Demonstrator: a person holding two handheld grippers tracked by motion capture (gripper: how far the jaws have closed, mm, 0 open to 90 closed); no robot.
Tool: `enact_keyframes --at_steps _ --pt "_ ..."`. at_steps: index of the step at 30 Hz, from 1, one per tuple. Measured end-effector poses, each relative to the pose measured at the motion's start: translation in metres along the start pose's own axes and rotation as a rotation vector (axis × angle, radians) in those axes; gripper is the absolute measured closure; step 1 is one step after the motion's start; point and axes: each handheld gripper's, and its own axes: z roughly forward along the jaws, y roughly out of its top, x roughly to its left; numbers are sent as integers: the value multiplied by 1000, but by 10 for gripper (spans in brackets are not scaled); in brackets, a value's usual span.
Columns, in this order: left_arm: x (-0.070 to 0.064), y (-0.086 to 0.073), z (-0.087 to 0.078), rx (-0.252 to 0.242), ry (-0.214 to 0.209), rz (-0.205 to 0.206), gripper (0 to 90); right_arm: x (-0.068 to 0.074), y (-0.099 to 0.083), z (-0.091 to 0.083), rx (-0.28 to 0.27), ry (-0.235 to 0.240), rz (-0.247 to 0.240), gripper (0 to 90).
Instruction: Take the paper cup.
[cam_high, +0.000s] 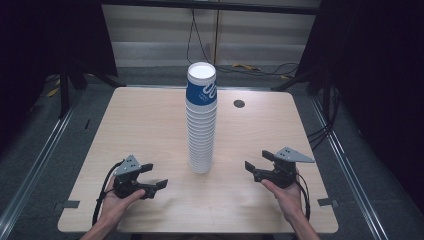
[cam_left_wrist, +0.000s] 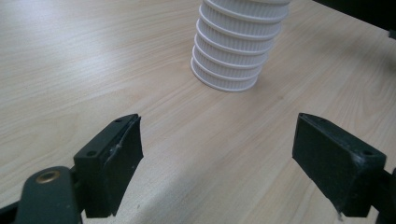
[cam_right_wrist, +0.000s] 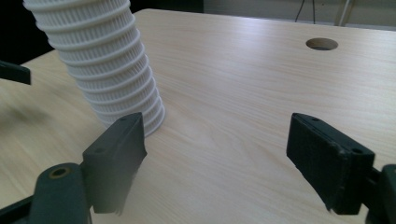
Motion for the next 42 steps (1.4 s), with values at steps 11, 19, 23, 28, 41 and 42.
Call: enact_keyframes --at_steps 11,19,23,28,41,42 --pt "-2 0 -7 -11 9 12 161 9 20 -5 9 87 -24 265" --pt "-2 -1 -7 -6 2 11 161 21 68 -8 -85 124 -91 249" --pt "-2 -1 -6 -4 -2 18 161 25 79 -2 -95 154 -106 246" --pt "-3 -1 -6 -12 -16 18 161 36 85 7 -86 192 -114 226" --pt "-4 -1 -5 14 -34 33 161 50 133 7 -92 279 -157 182" --pt "-4 -1 -5 14 -30 33 161 51 136 6 -100 283 -156 191"
